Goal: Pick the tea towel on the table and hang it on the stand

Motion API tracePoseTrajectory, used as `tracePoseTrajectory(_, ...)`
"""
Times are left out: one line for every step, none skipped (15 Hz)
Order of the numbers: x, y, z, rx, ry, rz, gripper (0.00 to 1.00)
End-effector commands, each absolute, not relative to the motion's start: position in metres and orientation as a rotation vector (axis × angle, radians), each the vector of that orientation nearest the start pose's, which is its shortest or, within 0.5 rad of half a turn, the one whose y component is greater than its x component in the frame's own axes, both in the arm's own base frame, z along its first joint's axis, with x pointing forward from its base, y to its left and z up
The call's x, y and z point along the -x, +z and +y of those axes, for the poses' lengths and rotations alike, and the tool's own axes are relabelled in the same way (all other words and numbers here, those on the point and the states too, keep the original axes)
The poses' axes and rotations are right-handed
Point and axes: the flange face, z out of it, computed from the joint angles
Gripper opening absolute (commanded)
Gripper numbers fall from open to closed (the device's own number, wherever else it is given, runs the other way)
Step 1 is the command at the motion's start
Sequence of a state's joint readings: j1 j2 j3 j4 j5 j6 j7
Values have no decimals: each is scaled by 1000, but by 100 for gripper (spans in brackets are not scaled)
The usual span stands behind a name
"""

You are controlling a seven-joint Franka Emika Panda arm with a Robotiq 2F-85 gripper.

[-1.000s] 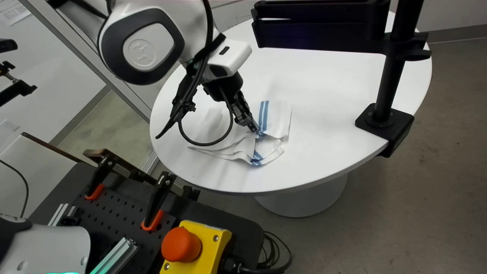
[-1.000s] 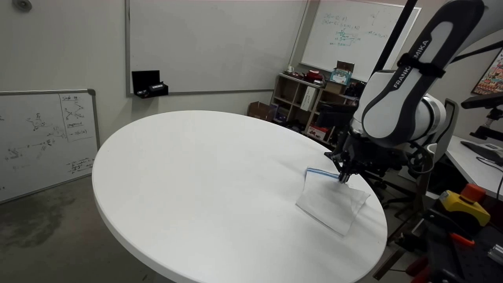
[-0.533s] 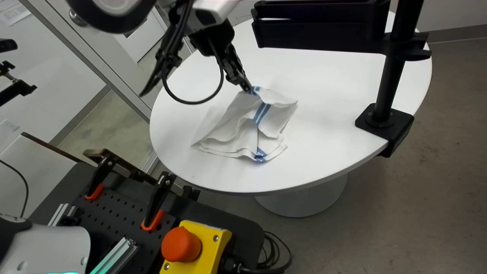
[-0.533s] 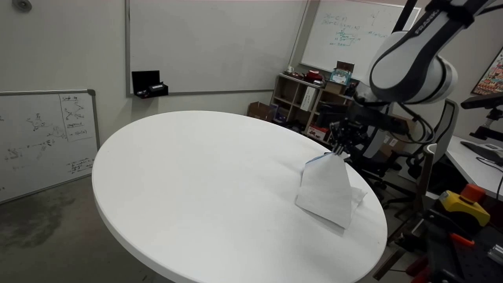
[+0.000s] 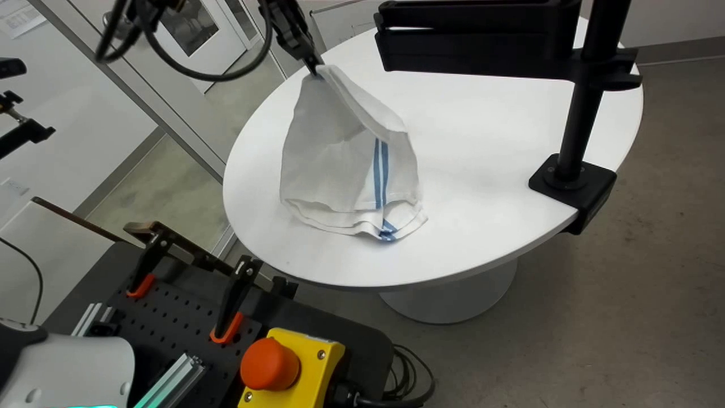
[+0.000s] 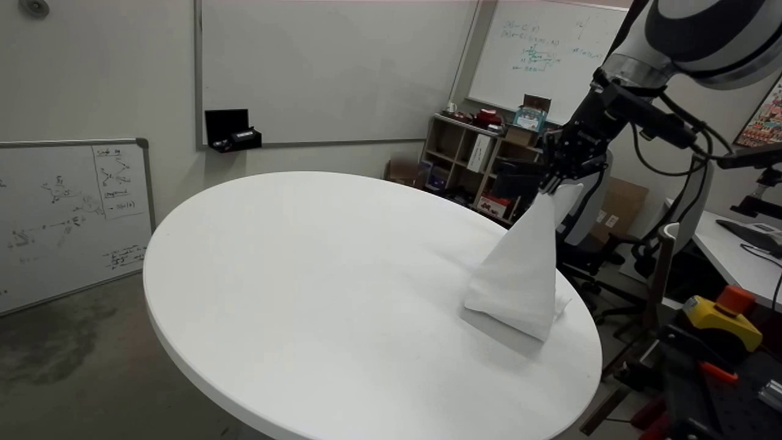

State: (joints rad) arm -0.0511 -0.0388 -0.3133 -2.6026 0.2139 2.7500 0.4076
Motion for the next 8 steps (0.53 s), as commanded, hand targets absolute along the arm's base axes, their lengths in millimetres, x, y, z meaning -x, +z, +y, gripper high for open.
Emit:
tracePoseTrajectory(-410, 330, -174, 2614, -329, 1367, 0)
tracePoseTrajectory(-412, 348, -180, 2585, -381, 1379, 0)
tracePoseTrajectory(-413, 360, -185, 2564, -422, 1383, 0)
tracePoseTrajectory(-415, 377, -190, 2542, -472, 1380, 0)
tracePoseTrajectory(-414, 391, -192, 2520, -521, 1381, 0)
tracePoseTrajectory(-416, 407, -195, 2501, -562, 1370, 0)
tracePoseTrajectory(-416, 421, -197, 2483, -604, 1362, 0)
tracePoseTrajectory(-415, 436, -197, 2464, -652, 1350, 0)
